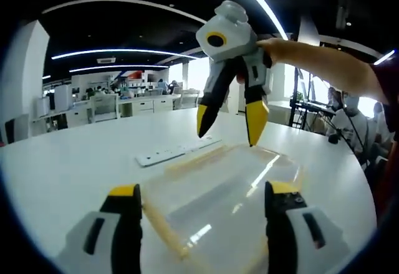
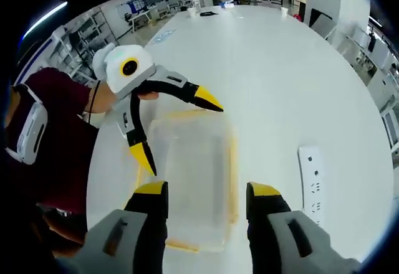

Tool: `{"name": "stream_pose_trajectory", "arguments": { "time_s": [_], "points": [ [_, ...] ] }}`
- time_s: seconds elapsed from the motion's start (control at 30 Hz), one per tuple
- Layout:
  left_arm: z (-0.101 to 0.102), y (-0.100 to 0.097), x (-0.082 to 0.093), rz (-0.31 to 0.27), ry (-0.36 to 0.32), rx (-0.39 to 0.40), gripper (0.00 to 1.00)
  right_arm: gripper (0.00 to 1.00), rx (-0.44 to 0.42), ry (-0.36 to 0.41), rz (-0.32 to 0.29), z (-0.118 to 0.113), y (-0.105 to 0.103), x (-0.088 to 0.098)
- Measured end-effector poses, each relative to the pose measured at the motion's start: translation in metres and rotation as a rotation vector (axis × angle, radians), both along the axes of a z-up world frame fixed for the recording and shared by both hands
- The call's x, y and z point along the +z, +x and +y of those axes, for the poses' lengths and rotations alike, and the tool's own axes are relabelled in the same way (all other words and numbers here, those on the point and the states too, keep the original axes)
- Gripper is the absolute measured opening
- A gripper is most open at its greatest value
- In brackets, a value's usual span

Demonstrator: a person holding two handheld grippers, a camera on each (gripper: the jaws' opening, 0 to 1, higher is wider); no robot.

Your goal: Snap each plastic latch of the storage box into its locked position after aligning the lid with the box until every specified latch is closed and the lid sits flush.

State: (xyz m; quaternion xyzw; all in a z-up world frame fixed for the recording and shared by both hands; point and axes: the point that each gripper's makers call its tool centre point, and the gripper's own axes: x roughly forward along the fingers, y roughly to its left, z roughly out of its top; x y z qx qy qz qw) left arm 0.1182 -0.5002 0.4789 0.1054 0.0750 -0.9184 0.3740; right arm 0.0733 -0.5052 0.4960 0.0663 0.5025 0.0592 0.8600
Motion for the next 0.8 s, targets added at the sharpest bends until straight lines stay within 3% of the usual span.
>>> {"name": "stream_pose_trajectory", "arguments": {
  "time_s": [0.53, 0.8],
  "points": [
    [0.001, -0.001, 0.001, -0.026, -0.005, -0.006, 0.81, 0.55, -0.026, -0.026, -0.046, 0.005, -0.007, 0.004],
    [0.001, -0.004, 0.002, -0.031, -0.007, -0.012, 0.82, 0.63, -0.036, -0.076, -0.128, 0.007, -0.005, 0.011]
  ]
}}
